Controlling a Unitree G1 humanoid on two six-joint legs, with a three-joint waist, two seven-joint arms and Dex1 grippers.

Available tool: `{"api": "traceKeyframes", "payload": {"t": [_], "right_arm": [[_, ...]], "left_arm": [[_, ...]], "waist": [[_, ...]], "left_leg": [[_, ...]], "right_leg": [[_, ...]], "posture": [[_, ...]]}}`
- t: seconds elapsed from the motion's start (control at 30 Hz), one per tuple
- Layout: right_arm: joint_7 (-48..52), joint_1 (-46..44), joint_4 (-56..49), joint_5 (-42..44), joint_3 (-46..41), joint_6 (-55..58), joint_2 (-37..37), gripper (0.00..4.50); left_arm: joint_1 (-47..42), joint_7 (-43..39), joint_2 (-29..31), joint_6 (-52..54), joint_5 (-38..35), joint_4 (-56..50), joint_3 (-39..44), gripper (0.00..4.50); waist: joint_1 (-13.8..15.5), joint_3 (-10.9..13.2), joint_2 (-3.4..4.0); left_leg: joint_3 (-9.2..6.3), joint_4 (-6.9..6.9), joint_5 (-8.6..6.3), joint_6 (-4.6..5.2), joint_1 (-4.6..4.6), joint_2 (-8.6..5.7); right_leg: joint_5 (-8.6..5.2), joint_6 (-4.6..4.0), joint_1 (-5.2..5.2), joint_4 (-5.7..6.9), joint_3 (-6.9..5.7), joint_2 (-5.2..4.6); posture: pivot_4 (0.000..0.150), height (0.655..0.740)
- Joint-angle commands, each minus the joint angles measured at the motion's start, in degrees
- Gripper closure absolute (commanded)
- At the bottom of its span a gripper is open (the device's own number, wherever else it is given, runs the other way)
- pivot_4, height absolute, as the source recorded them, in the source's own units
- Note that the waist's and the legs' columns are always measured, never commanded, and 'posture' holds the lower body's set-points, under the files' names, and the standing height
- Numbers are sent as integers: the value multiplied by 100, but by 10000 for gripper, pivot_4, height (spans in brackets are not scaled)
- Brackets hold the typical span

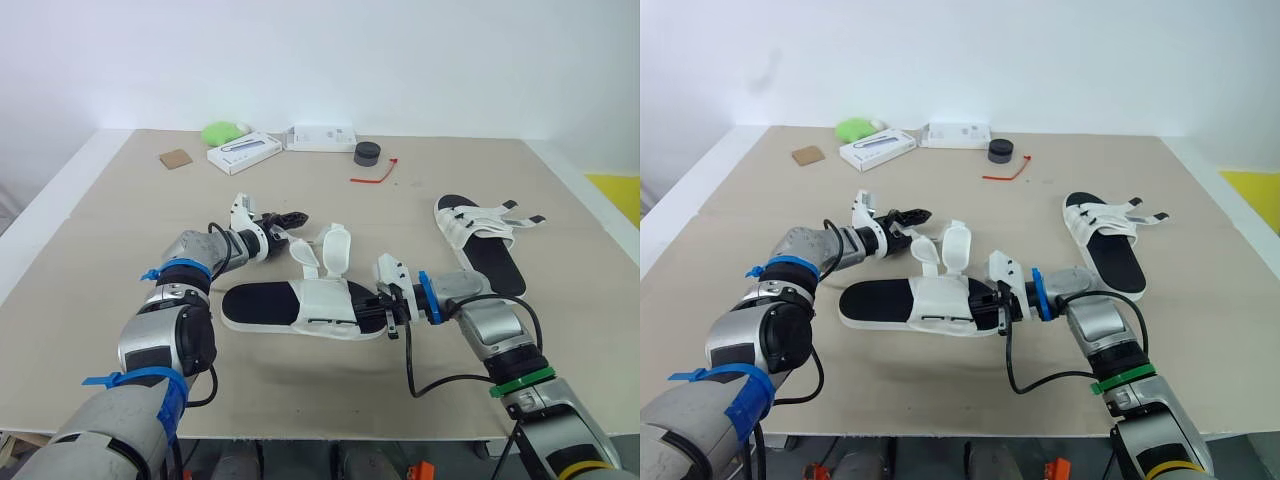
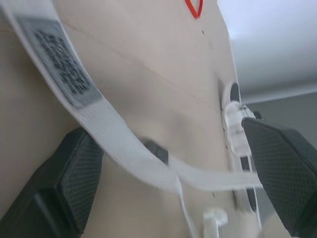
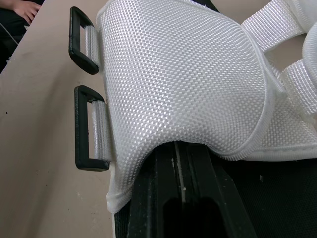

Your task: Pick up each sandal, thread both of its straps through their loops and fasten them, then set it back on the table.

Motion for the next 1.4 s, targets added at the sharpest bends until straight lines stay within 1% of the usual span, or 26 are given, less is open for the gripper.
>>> {"api": "traceKeyframes", "payload": {"t": [0.03,0.1,0.13,0.17,0.23,0.27,0.4,0.5,0.6,0.73,0.8,0.87,0.9,1.0,1.03,1.07,1.13,1.17,1.33,1.4], "right_arm": [[-176,272,305,-430,403,252,22,45000],[-182,279,303,-430,398,260,22,45000],[-185,282,304,-429,395,263,24,45000],[-187,284,317,-432,394,262,26,45000],[-189,291,320,-428,389,269,29,45000],[-193,294,318,-426,387,275,31,45000],[-197,306,301,-420,383,293,29,45000],[-200,314,292,-411,372,315,24,45000],[-204,327,280,-407,358,340,16,45000],[-208,338,259,-402,337,374,5,45000],[-213,353,233,-386,317,397,-7,45000],[-213,381,187,-377,309,431,-24,45000],[-211,399,164,-377,311,437,-33,45000],[-226,420,131,-358,287,469,-33,45000],[-230,420,125,-351,281,478,-32,45000],[-228,417,122,-349,279,483,-36,45000],[-223,415,120,-343,280,490,-41,45000],[-222,411,130,-342,278,488,-41,45000],[-209,430,90,-351,297,505,-47,45000],[-200,423,90,-354,299,510,-51,45000]], "left_arm": [[-156,16,31,-180,70,91,16,17504],[-183,12,47,-223,92,126,29,27365],[-193,12,55,-247,105,140,27,29920],[-201,31,62,-312,126,152,22,35186],[-219,26,67,-380,142,165,21,43893],[-227,19,64,-413,148,164,25,44549],[-264,-146,14,-513,136,25,16,44549],[-220,-609,-84,-743,149,-401,-153,44549],[48,-1368,-207,-668,-10,-1454,-453,44549],[649,-1950,-302,-422,-170,-2985,-926,44549],[1274,-2512,-307,-714,-158,-4233,-1443,44549],[2053,-3276,-153,-1293,36,-5415,-2129,44549],[2354,-3563,-36,-1498,113,-5786,-2390,44549],[3059,-4469,364,-2607,523,-6453,-3023,44549],[3173,-4643,452,-2881,612,-6526,-3144,44549],[3304,-4956,556,-3500,803,-6532,-3294,44549],[3439,-5637,692,-5118,1195,-6361,-3520,44549],[3445,-5831,720,-5684,1313,-6238,-3588,44549],[3203,-6267,724,-7109,1310,-5648,-3569,44549],[3191,-6483,841,-7360,1249,-5554,-3616,44549]], "waist": [[-8,1,-1],[-13,1,-2],[-17,2,-3],[-18,3,-4],[-20,3,-4],[-21,3,-5],[-23,5,-7],[-23,9,-13],[-24,15,-19],[-55,17,-15],[-64,16,-14],[-76,15,-11],[-69,13,-9],[-63,13,-9],[-55,13,-10],[-53,13,-10],[-53,13,-9],[-49,12,-8],[-54,6,-1],[-55,6,-1]], "left_leg": [[0,0,-1,-1,-2,0],[0,0,-3,-5,-2,0],[0,0,-4,-6,-3,0],[0,-1,-4,-7,-3,0],[0,-1,-5,-8,-4,1],[0,-1,-5,-8,-4,1],[0,-1,-7,-11,-4,1],[0,-1,-8,-13,-4,1],[0,-2,-8,-16,-11,2],[4,-5,-6,-24,-11,3],[7,-7,-6,-24,-10,3],[10,-8,-7,-27,-10,5],[19,-10,-10,-33,-8,5],[28,-9,-11,-36,-4,5],[31,-8,-13,-37,-3,5],[32,-6,-13,-38,-3,6],[33,-3,-15,-40,-3,6],[41,-4,-17,-43,-2,6],[71,-5,-27,-27,-8,20],[79,-4,-30,-21,-10,23]], "right_leg": [[0,0,0,0,0,0],[0,0,0,0,1,2],[0,0,0,0,2,2],[0,1,1,0,2,2],[0,1,1,0,2,3],[0,1,1,0,3,3],[0,-1,0,0,2,3],[-1,-2,-2,0,2,2],[-1,-2,0,0,3,3],[0,-2,6,0,14,4],[0,-1,5,0,22,7],[0,-2,7,-1,30,8],[-1,-3,8,-1,40,8],[-9,-16,10,-2,50,8],[-9,-17,7,-2,52,7],[-9,-16,3,-2,52,6],[-10,-17,-16,-4,51,0],[-10,-19,-19,-9,49,-11],[-10,-20,-6,-78,44,-32],[-7,-19,-5,-87,45,-31]], "posture": [[1500,7400],[1500,7400],[1500,7400],[1500,7400],[1500,7400],[1500,7400],[1500,7400],[1500,7400],[1500,7400],[1500,7400],[1500,7400],[1500,7400],[1500,7400],[1500,7400],[1500,7400],[1500,7400],[1500,7400],[1500,7400],[1500,7400],[1500,7400]]}}
